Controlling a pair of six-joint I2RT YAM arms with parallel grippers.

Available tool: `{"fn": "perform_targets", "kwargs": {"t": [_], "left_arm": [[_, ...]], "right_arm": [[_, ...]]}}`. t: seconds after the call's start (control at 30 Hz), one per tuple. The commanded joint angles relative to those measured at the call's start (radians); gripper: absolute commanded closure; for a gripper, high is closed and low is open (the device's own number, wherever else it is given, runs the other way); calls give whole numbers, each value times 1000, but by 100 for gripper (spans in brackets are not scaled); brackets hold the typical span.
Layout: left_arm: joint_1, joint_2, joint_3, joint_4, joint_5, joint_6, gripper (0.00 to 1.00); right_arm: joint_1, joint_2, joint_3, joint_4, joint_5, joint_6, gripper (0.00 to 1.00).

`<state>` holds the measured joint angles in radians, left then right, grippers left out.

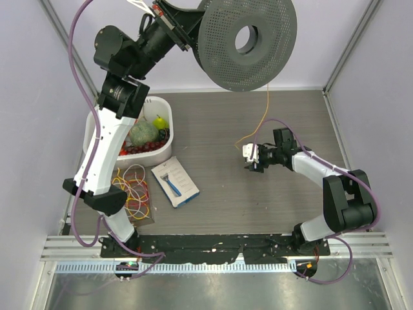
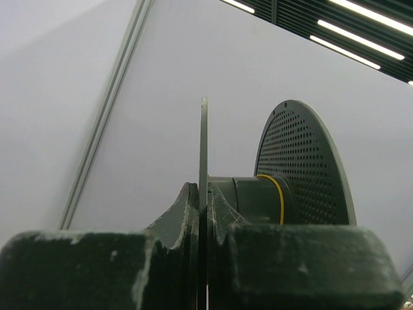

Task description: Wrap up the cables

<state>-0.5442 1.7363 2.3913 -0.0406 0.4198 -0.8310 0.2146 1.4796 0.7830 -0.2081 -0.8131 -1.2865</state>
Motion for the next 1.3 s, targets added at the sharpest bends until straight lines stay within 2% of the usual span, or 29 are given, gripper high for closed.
{"fn": "perform_targets", "kwargs": {"t": [0.0,0.53,0.93,1.13,1.27], "left_arm": [[-2,-47,31,113,-18,-8,100],[-3,-49,19,125,-18,-14,100],[-3,-47,17,128,-18,-14,100],[-3,-46,17,131,-24,-10,100],[0,-47,16,127,-26,6,100]], "right_arm": [[-15,-13,39,-31,-8,-20,43],[-67,-31,21,-140,-1,-48,48],[-110,-24,4,-142,20,-53,37],[-118,-31,9,-158,11,-31,39],[-142,-39,2,-221,-6,-85,41]]}}
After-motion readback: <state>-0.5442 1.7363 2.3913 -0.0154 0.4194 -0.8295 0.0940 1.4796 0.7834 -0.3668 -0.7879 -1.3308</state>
